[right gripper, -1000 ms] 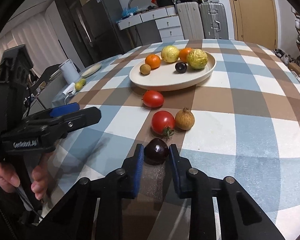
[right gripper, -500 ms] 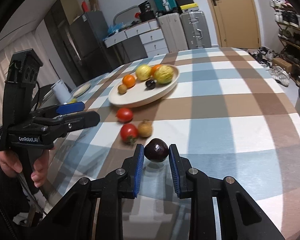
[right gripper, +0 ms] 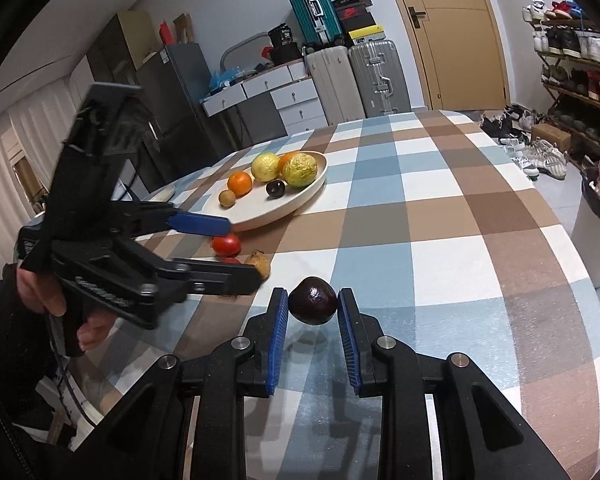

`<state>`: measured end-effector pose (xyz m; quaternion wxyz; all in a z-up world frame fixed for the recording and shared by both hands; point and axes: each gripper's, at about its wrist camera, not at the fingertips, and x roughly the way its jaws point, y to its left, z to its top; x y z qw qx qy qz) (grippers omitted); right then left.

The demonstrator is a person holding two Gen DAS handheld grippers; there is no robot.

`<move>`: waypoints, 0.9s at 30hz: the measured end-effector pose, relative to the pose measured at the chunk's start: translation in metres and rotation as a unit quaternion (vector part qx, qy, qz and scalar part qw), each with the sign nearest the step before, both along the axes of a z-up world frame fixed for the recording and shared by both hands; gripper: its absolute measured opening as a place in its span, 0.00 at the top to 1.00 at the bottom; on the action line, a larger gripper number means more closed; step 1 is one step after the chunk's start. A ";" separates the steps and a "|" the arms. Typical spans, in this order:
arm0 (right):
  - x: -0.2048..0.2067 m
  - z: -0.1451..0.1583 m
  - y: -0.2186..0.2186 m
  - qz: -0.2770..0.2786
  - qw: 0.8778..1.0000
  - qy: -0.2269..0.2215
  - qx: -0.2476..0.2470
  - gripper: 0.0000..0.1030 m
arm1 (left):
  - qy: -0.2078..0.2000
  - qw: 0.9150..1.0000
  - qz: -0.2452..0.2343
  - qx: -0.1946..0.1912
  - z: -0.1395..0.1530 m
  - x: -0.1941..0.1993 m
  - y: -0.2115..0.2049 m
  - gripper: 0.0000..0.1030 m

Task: Organize fruits
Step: 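Grasp a brown kiwi with the left tool while the right tool grasps a dark plum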

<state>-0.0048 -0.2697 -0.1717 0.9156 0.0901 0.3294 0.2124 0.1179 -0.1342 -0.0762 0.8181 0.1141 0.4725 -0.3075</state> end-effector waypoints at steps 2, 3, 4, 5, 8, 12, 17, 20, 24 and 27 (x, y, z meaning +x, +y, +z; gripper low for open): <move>-0.001 0.000 -0.001 0.000 1.000 -0.003 0.001 0.75 | 0.016 1.000 0.009 0.010 -0.007 0.007 -0.002 0.29; -0.002 0.000 -0.002 0.000 1.000 -0.006 0.001 0.75 | 0.024 1.000 0.016 0.011 -0.011 0.010 -0.003 0.32; -0.003 0.000 -0.003 0.000 1.000 -0.006 0.002 0.75 | 0.038 0.999 0.023 0.007 -0.015 0.014 -0.002 0.33; -0.003 0.000 -0.004 0.001 1.000 -0.008 0.004 0.75 | 0.049 0.998 0.028 0.001 -0.018 0.018 -0.001 0.38; -0.004 0.001 -0.006 0.000 1.000 -0.012 0.003 0.75 | 0.059 0.997 0.046 0.006 -0.023 0.024 0.002 0.48; -0.007 0.001 -0.006 0.002 1.000 -0.013 0.000 0.75 | 0.057 0.997 0.058 0.015 -0.025 0.028 0.005 0.72; -0.006 0.001 -0.006 0.002 1.000 -0.013 0.001 0.75 | 0.060 0.996 0.059 0.006 -0.023 0.029 0.008 0.77; -0.007 0.002 -0.006 0.003 1.000 -0.013 0.001 0.75 | 0.061 0.996 0.059 -0.002 -0.022 0.027 0.009 0.78; -0.006 0.003 -0.005 0.005 1.000 -0.014 0.000 0.75 | 0.055 0.997 0.056 -0.013 -0.016 0.023 0.010 0.77; -0.004 0.005 -0.003 0.008 1.000 -0.013 0.000 0.75 | 0.034 0.997 0.066 -0.035 -0.003 0.019 0.017 0.78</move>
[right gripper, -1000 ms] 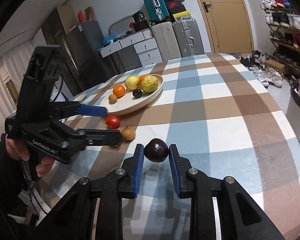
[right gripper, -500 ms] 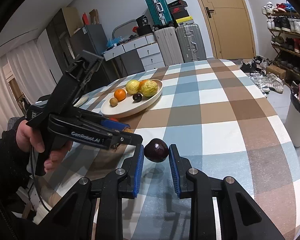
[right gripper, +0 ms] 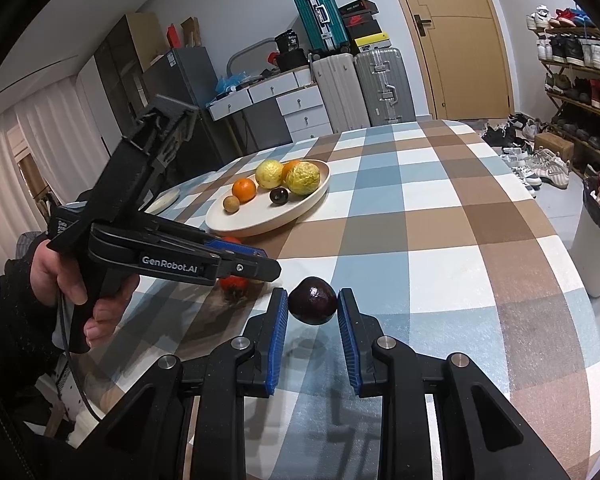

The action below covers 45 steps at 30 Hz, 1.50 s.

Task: Organize fruits
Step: 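Grasp a brown kiwi with the left tool while the right tool grasps a dark plum, then place the kiwi and plum on the cream plate and open both tools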

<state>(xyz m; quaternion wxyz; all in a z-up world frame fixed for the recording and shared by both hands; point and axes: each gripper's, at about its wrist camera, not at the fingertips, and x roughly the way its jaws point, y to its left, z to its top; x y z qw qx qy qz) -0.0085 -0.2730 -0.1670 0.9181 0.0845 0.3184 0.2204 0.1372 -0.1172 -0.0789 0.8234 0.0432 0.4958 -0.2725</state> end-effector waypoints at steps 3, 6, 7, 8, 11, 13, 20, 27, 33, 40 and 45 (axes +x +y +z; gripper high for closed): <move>0.005 0.003 0.002 0.004 1.000 0.001 0.004 0.75 | -0.031 0.999 0.018 -0.022 0.021 -0.001 0.013 0.78; 0.013 0.007 0.006 0.012 1.000 0.003 0.014 0.75 | -0.041 0.997 0.041 -0.045 0.038 0.004 0.034 0.78; 0.017 0.009 0.007 0.014 1.000 0.002 0.015 0.75 | -0.042 0.997 0.046 -0.047 0.041 0.007 0.040 0.78; 0.021 0.012 0.009 0.016 1.000 0.001 0.016 0.75 | -0.043 0.996 0.054 -0.048 0.044 0.011 0.047 0.78; 0.035 0.021 0.017 0.028 0.999 -0.004 0.021 0.75 | -0.050 0.994 0.078 -0.053 0.051 0.021 0.070 0.77; 0.046 0.028 0.024 0.039 0.999 -0.009 0.024 0.75 | -0.054 0.992 0.094 -0.057 0.054 0.028 0.084 0.77; 0.097 0.052 0.055 0.079 0.996 -0.020 0.027 0.75 | -0.072 0.985 0.142 -0.073 0.056 0.059 0.122 0.77; 0.159 0.063 0.092 0.109 0.994 -0.022 0.005 0.75 | -0.072 0.979 0.168 -0.090 0.043 0.095 0.140 0.77; 0.211 0.056 0.109 0.123 0.992 0.000 -0.009 0.75 | -0.066 0.978 0.162 -0.112 0.029 0.121 0.139 0.77; 0.248 0.031 0.122 0.140 0.989 0.054 0.001 0.75 | -0.073 0.981 0.140 -0.111 0.016 0.134 0.131 0.77; 0.257 0.020 0.131 0.141 0.988 0.064 -0.016 0.75 | -0.063 0.981 0.140 -0.118 0.004 0.141 0.132 0.77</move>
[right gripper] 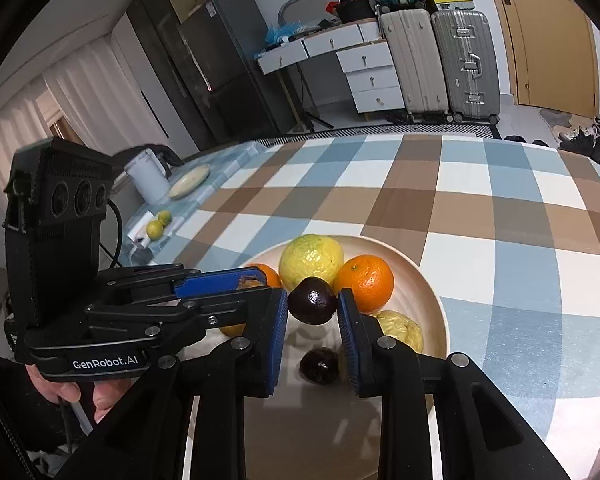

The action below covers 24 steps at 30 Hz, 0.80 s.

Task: Organize fruits
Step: 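Place the kiwi and plum on the cream plate and open both tools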

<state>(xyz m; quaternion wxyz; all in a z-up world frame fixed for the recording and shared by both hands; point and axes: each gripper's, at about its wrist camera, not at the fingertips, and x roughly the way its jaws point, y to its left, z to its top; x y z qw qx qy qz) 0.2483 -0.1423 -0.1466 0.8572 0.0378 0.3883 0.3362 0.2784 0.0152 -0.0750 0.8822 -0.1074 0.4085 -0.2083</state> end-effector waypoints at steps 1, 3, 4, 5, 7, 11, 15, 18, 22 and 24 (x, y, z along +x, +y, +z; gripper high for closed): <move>0.001 -0.001 0.002 0.002 1.000 0.000 -0.009 0.75 | 0.000 1.000 -0.001 -0.003 -0.002 0.001 0.000 0.77; 0.002 -0.002 0.003 0.000 1.000 0.000 -0.013 0.74 | 0.000 1.000 -0.003 -0.005 -0.005 0.004 0.000 0.77; 0.002 -0.002 0.003 0.000 1.000 0.003 -0.015 0.74 | -0.001 1.000 -0.004 -0.008 -0.006 0.005 0.000 0.77; 0.003 -0.003 0.004 -0.002 1.000 0.004 -0.020 0.74 | -0.001 1.000 -0.005 -0.010 -0.007 0.006 0.000 0.77; 0.004 -0.003 0.004 -0.006 1.000 0.000 -0.028 0.73 | -0.001 1.000 -0.007 -0.011 -0.008 0.008 0.000 0.77; 0.003 0.000 0.000 -0.015 1.000 -0.004 -0.023 0.57 | -0.006 1.000 -0.011 -0.015 -0.005 0.006 0.000 0.77; -0.005 0.008 -0.005 -0.017 1.000 -0.014 -0.013 0.54 | -0.011 1.000 -0.008 -0.009 0.003 0.001 0.000 0.77; -0.012 0.015 -0.011 -0.027 0.999 -0.020 -0.002 0.52 | -0.019 1.000 -0.001 -0.002 0.012 -0.008 0.002 0.65; -0.029 0.026 -0.023 -0.042 0.998 -0.034 0.021 0.46 | -0.034 0.999 0.013 0.005 0.026 -0.025 0.005 0.49; -0.039 0.031 -0.027 -0.047 0.998 -0.044 0.025 0.43 | -0.041 0.999 0.020 0.012 0.034 -0.035 0.005 0.45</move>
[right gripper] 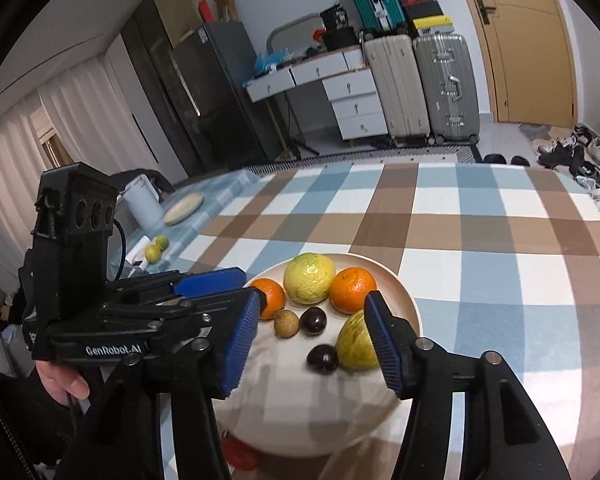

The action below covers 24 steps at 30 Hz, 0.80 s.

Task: Organize fruits
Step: 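Place the kiwi and plum on the cream plate and open both tools, then move both tools back toward the two red tomatoes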

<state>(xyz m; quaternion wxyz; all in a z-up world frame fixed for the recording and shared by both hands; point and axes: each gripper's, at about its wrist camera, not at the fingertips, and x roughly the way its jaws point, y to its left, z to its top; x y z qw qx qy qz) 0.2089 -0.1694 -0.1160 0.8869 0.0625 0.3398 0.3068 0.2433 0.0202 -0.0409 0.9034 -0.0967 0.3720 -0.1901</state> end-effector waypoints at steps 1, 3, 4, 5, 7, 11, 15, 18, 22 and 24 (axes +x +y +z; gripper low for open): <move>-0.006 0.003 -0.003 -0.003 1.000 -0.005 0.003 0.42 | -0.004 1.000 0.003 0.003 0.004 -0.006 0.000 0.43; -0.018 0.009 -0.009 -0.010 1.000 -0.012 0.013 0.35 | -0.011 1.000 0.010 0.011 0.012 -0.017 -0.002 0.31; -0.021 0.011 -0.011 -0.013 1.000 -0.013 0.019 0.34 | -0.014 1.000 0.011 0.014 0.016 -0.023 -0.002 0.29; -0.026 0.013 -0.014 -0.014 0.999 -0.013 0.028 0.31 | -0.019 1.000 0.012 0.016 0.020 -0.029 -0.003 0.25; -0.037 0.018 -0.020 -0.021 0.999 -0.016 0.043 0.24 | -0.029 0.999 0.013 0.023 0.029 -0.041 -0.006 0.22; -0.061 0.029 -0.030 -0.032 0.997 -0.037 0.065 0.13 | -0.043 0.998 0.020 0.041 0.044 -0.063 -0.012 0.17; -0.085 0.041 -0.035 -0.037 0.996 -0.059 0.061 0.05 | -0.055 0.997 0.031 0.046 0.057 -0.085 -0.014 0.09; -0.104 0.047 -0.038 -0.036 0.995 -0.070 0.065 0.04 | -0.070 0.996 0.043 0.039 0.066 -0.105 -0.013 0.01; -0.124 0.049 -0.040 -0.034 0.994 -0.081 0.068 0.02 | -0.076 0.995 0.054 0.041 0.071 -0.124 -0.013 0.01; -0.132 0.048 -0.040 -0.031 0.994 -0.082 0.068 0.01 | -0.074 0.994 0.063 0.044 0.070 -0.131 -0.012 0.01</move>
